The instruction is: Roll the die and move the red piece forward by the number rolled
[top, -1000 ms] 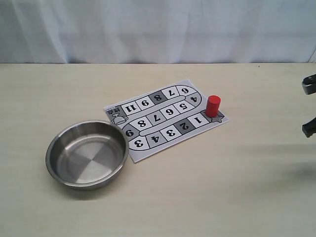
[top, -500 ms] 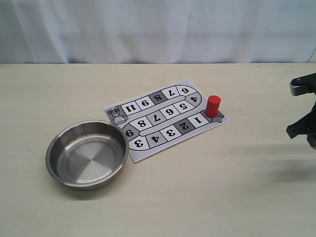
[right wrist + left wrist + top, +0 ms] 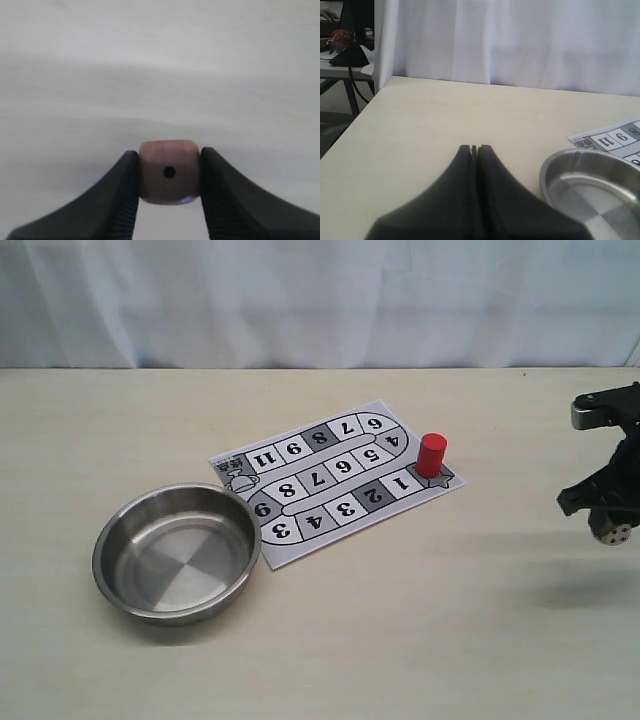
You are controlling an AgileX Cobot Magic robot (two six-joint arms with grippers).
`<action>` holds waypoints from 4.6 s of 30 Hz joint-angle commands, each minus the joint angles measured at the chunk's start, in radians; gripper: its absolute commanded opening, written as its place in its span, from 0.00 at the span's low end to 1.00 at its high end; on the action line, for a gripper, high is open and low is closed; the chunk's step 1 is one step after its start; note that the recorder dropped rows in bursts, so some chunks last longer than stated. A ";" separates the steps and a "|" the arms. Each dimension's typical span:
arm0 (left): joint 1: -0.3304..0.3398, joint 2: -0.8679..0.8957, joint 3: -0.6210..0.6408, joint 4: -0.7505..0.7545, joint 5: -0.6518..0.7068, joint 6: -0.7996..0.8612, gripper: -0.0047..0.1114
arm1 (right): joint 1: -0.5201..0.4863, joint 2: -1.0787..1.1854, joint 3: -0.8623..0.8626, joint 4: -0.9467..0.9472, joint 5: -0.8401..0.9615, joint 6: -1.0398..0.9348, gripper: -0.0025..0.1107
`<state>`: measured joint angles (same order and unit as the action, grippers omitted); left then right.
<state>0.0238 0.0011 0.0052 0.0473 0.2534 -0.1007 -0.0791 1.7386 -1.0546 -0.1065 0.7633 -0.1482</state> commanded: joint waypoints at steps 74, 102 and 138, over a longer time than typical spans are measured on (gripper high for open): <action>0.000 -0.001 -0.005 0.002 -0.011 0.000 0.04 | 0.629 0.194 -0.037 0.431 -0.332 -0.406 0.06; 0.000 -0.001 -0.005 0.002 -0.011 0.000 0.04 | 0.649 0.294 -0.131 0.445 -0.348 -0.390 0.06; 0.000 -0.001 -0.005 0.002 -0.011 0.000 0.04 | 0.290 0.320 -0.131 0.431 -0.763 -0.257 0.66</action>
<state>0.0238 0.0011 0.0052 0.0473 0.2534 -0.1007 0.2125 2.0401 -1.1839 0.3251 0.0402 -0.4026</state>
